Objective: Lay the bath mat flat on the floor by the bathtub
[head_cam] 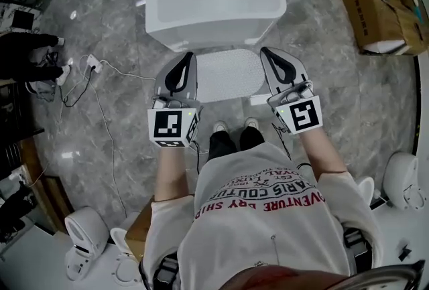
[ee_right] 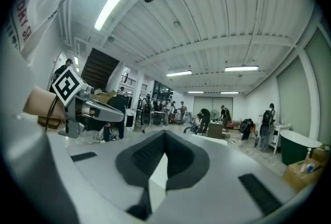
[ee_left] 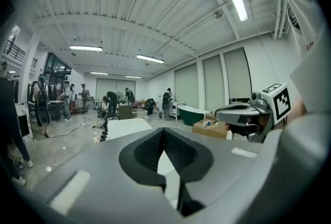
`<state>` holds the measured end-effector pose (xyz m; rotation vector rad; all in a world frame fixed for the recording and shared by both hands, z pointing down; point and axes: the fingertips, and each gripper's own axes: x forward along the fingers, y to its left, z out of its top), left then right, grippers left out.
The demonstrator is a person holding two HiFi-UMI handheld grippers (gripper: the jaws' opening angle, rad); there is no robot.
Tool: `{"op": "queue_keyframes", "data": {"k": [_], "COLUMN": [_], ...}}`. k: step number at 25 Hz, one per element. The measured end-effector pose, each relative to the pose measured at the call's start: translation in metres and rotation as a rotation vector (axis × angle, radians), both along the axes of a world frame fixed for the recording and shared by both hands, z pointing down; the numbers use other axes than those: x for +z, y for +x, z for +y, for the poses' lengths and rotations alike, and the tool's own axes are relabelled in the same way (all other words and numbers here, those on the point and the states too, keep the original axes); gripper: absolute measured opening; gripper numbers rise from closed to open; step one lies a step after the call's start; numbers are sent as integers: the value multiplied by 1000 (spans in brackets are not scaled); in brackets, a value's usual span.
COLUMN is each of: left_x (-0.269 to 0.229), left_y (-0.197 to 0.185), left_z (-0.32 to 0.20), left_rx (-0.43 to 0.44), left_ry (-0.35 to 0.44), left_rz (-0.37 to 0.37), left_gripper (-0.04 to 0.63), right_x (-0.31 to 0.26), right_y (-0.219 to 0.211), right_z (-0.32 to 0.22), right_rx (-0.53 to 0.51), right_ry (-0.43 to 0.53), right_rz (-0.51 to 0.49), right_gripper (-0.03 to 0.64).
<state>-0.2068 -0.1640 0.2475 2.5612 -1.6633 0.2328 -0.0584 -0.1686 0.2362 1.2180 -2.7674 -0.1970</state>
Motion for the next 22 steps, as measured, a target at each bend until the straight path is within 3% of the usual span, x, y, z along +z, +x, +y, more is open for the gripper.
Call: {"op": "queue_keyframes", "data": {"k": [8,14,22], "left_x": [-79,-115,-114], "left_y": [-13,-19,-20], "left_z": [35,54,67], "left_rx": [-10,-42,-43], "left_ry": [93,151,130], "left_rz": [2,15,17], "left_gripper": [11,11,11], "right_x": [-69,-82,-82], "right_y": [2,2,6], "right_z": [27,39,50], "right_rx": [1,-28,9], "right_ry": [81,71,48], "right_rz": [-10,-37,-41], "right_gripper": [8,6,6]}}
